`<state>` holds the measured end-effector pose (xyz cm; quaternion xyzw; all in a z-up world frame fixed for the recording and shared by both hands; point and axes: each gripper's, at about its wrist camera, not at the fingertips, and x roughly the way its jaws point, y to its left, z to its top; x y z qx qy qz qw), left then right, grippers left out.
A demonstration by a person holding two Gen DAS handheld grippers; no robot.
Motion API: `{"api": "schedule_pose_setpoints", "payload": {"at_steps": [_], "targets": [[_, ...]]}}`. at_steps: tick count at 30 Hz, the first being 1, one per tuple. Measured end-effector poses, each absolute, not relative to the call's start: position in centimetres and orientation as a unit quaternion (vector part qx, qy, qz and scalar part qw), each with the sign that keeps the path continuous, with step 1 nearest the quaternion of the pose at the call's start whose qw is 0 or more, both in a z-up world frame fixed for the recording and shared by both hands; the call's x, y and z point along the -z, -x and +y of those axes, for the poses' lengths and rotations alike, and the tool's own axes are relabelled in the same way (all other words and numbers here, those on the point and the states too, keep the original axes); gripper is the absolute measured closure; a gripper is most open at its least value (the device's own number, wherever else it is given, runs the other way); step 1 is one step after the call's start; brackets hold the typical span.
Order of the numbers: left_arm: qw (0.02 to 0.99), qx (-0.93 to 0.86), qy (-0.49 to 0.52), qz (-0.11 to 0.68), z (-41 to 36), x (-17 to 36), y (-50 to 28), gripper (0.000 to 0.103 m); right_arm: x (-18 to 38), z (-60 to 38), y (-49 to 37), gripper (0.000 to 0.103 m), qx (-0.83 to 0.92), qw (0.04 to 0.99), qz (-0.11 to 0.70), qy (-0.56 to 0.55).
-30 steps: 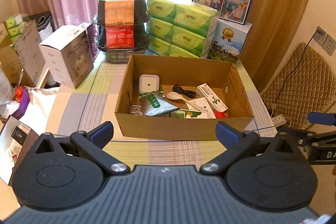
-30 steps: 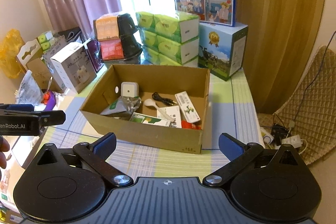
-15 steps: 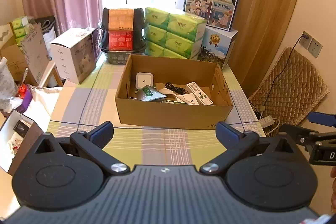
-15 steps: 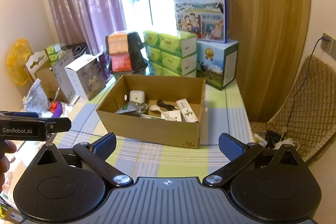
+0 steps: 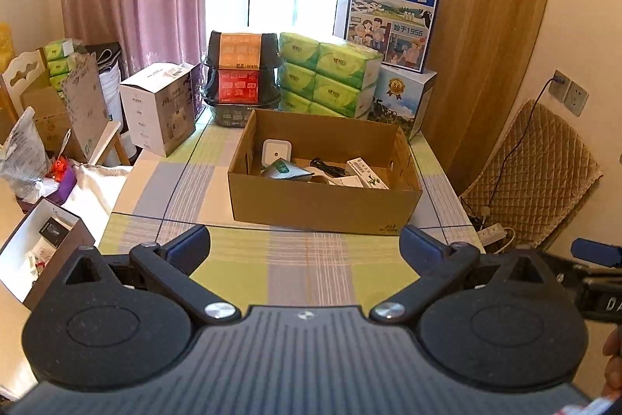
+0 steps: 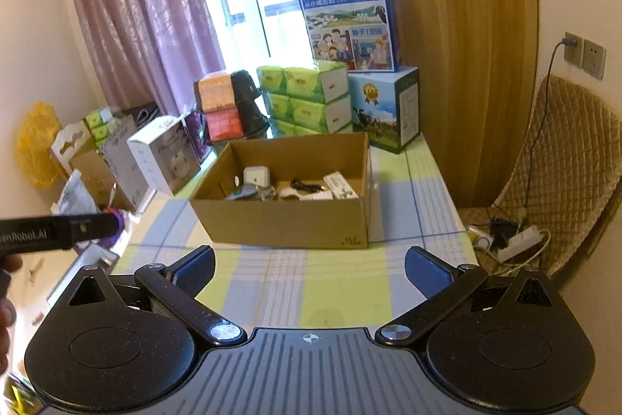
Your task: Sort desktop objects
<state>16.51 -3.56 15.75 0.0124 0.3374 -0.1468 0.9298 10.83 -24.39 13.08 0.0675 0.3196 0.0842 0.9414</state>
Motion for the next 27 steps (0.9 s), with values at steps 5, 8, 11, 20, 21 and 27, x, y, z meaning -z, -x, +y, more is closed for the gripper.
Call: {"api": "schedule_pose_setpoints", "payload": {"at_steps": [5,8,11,20,21,27], "targets": [[0.929,0.145,-0.011,0.339,-3.4,-15.0,-15.2,0.001,-12.6,-24.0,-9.4,0.002,-0.080,0.943,0.319,-0.049],[0.930,0.146,-0.013,0.337,-3.4,-14.7,-14.5,0.001,-12.3,-23.8,-8.6,0.002,-0.080,0.943,0.320,-0.044],[0.929,0.148,-0.008,0.339,-3.3,-14.4,-14.1,0.001,-12.2,-23.7,-8.1,0.002,-0.084,0.943,0.320,-0.040],[0.931,0.144,-0.012,0.337,-3.0,-13.7,-13.3,0.001,-12.3,-23.6,-7.2,0.002,-0.079,0.946,0.312,-0.032],[0.930,0.144,-0.013,0.337,-3.0,-13.7,-13.2,0.001,-12.2,-23.7,-7.2,0.002,-0.079,0.946,0.312,-0.033],[0.929,0.144,-0.013,0.342,-3.1,-13.2,-13.2,0.001,-12.1,-23.8,-7.1,0.002,-0.078,0.946,0.313,-0.036]]}}
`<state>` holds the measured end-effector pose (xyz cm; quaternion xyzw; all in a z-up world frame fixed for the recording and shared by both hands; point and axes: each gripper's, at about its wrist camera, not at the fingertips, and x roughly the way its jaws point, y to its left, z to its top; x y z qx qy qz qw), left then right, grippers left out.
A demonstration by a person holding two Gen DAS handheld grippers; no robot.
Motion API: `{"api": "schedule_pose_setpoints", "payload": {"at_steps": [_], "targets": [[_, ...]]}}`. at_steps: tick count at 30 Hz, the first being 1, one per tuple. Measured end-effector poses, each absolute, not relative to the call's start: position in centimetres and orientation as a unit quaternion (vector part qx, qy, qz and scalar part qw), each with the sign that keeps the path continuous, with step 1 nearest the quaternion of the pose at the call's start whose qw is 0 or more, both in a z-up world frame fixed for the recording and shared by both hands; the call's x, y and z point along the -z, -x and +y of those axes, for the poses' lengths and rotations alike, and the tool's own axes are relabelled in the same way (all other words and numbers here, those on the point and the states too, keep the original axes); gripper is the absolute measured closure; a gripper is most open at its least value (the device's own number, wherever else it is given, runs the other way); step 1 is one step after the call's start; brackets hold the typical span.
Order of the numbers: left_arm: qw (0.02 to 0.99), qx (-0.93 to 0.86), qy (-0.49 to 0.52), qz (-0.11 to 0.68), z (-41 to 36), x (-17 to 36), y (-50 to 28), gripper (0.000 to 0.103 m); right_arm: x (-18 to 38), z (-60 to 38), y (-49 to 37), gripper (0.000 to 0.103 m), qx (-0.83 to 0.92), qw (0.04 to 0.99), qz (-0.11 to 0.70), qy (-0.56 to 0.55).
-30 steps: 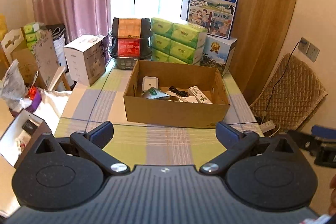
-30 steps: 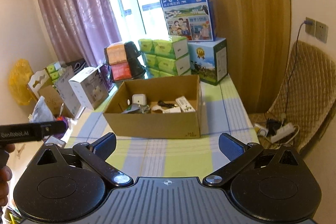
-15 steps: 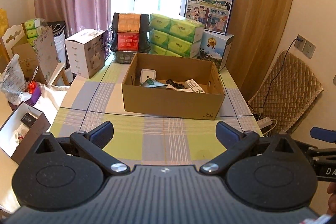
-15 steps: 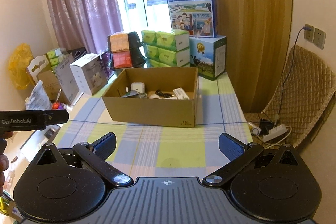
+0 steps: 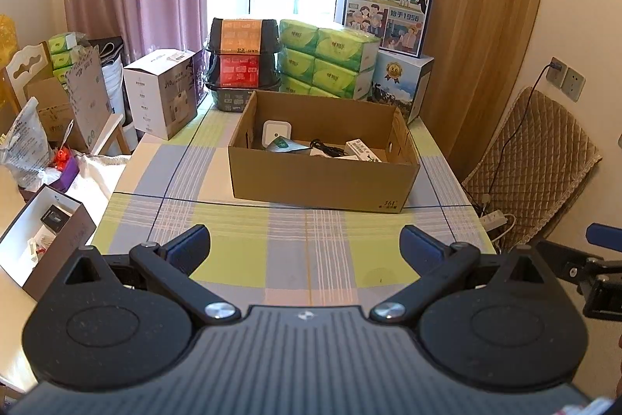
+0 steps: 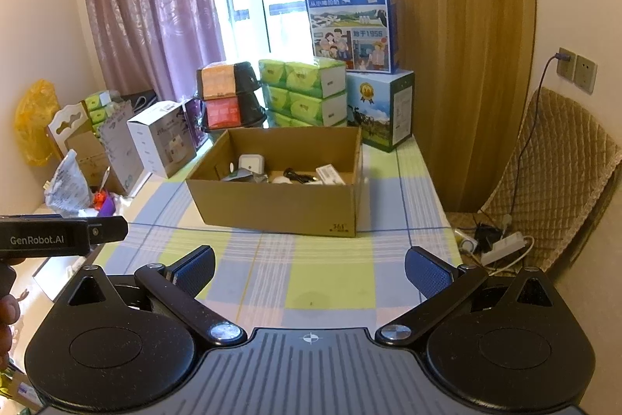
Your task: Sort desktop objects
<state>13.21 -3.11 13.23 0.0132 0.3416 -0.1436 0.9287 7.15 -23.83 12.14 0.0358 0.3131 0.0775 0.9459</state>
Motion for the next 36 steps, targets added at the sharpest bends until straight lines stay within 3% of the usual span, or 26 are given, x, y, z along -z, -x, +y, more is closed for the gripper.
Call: {"api": "schedule_pose_setpoints", "payload": {"at_steps": [36], "targets": [[0.924,0.154,-0.001,0.349,-3.3,-11.8,-13.5,0.001,-10.4,-24.2,-7.7,0.002,-0.073,0.940,0.329,-0.051]]}}
